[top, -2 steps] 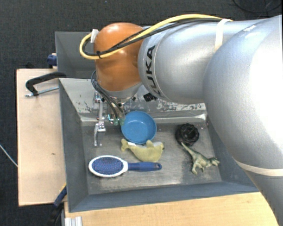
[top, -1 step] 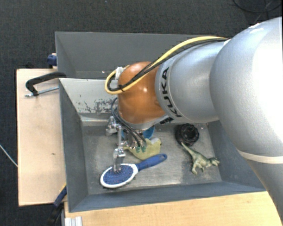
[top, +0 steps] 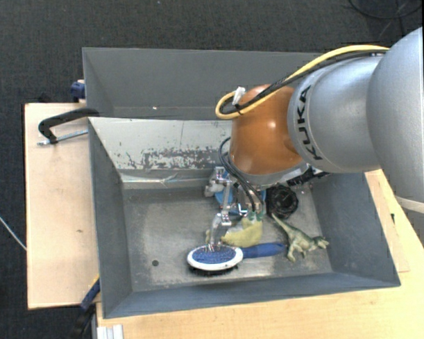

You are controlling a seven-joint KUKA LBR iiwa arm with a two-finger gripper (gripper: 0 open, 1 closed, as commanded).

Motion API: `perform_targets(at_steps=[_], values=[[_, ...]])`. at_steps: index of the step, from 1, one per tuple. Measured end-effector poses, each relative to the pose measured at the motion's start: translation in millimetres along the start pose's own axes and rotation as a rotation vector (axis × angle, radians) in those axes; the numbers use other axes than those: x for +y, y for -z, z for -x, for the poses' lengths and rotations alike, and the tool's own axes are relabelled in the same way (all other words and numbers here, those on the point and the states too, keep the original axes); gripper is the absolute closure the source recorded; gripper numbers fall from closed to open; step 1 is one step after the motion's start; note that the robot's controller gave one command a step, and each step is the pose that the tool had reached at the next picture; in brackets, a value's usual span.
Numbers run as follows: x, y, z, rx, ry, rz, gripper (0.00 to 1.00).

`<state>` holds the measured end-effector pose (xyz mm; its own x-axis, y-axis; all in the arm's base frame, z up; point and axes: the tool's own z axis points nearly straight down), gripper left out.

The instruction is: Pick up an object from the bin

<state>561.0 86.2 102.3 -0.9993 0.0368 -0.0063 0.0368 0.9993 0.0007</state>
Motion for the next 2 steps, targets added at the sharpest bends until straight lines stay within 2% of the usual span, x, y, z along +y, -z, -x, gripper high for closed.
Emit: perform_targets(at_steps=[1,2], values=[[-46.2,1.1,-33.7,-0.009,0.087,0.002,0.00],[-4.2,-28.8,-28.6,-0.007,0.056,0.001,0.00]])
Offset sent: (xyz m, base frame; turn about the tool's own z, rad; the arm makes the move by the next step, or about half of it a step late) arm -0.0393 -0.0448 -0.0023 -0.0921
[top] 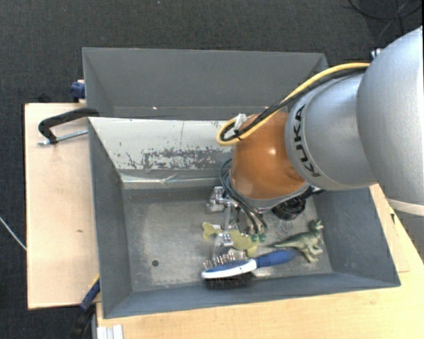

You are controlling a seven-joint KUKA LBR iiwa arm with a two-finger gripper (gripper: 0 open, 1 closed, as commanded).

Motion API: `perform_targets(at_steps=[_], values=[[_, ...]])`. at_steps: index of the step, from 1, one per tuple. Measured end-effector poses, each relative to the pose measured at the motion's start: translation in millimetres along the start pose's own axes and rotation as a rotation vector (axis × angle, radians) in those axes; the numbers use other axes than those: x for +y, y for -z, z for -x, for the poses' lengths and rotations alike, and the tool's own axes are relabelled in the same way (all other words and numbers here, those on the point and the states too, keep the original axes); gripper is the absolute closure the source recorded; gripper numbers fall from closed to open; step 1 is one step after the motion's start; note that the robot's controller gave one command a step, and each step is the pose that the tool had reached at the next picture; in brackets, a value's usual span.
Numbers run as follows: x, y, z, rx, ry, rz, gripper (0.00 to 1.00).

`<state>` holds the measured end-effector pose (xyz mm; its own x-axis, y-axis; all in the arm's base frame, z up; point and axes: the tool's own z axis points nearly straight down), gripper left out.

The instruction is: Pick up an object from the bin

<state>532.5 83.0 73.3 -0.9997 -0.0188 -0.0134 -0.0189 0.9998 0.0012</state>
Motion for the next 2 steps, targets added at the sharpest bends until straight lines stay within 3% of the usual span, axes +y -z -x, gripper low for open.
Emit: perform_targets(at_steps=[1,2], values=[[0.4,1.8,2.0,0.006,-0.001,0.000,0.00],[1.0,2.4,2.1,0.008,-0.001,0.001,1.00]])
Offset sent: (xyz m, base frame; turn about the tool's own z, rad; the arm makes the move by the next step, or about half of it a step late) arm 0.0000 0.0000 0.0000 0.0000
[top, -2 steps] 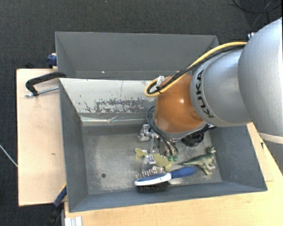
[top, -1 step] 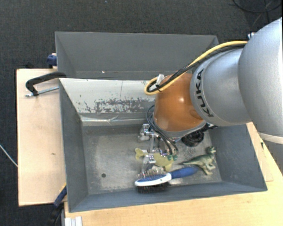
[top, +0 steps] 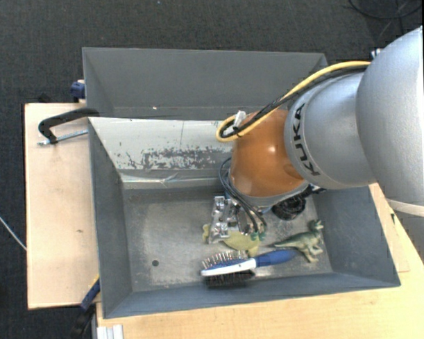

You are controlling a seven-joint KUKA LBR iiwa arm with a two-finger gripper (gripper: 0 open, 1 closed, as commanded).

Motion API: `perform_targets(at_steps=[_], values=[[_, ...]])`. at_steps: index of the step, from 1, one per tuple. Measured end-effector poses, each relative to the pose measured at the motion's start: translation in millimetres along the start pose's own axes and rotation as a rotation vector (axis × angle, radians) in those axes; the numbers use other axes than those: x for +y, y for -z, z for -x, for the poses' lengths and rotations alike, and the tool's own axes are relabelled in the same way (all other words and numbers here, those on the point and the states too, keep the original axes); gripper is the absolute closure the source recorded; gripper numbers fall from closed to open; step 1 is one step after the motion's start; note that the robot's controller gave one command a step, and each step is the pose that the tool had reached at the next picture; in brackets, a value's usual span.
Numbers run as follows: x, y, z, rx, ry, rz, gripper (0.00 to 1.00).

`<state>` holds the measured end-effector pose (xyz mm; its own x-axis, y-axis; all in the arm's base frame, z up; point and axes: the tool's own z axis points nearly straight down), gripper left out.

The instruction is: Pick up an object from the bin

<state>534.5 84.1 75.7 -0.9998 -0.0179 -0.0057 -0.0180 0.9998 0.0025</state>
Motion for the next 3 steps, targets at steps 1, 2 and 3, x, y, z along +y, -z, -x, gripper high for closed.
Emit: perform_targets(at_steps=[1,2,3], values=[[1.0,11.5,1.4,0.000,-0.001,0.000,1.00],[1.7,30.2,2.9,-0.001,-0.001,0.000,1.00],[2.3,34.0,4.1,0.000,-0.002,0.000,1.00]])
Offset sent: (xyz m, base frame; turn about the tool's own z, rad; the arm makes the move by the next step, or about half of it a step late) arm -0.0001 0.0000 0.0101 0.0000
